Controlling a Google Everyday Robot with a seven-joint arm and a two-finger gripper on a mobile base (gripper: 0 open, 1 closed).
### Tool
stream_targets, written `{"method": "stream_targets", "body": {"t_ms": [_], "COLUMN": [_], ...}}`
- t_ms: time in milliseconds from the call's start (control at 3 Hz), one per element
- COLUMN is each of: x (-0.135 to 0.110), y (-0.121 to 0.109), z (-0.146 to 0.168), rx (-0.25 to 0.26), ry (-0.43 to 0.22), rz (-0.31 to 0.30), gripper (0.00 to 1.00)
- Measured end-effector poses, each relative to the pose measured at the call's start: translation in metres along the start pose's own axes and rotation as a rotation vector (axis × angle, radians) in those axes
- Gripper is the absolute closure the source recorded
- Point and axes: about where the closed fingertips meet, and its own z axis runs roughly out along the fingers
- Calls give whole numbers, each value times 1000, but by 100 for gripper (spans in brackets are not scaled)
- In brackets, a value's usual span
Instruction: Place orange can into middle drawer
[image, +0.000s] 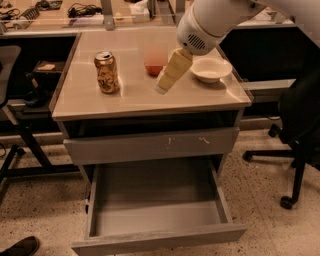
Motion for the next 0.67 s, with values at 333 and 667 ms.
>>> {"method": "stream_targets", "body": {"t_ms": [333, 667], "x": [-7, -4], "y": [-8, -7], "z": [28, 35], "rx": [-15, -29], "ry": [-44, -44], "rz": [27, 34], "gripper": [0, 0]}}
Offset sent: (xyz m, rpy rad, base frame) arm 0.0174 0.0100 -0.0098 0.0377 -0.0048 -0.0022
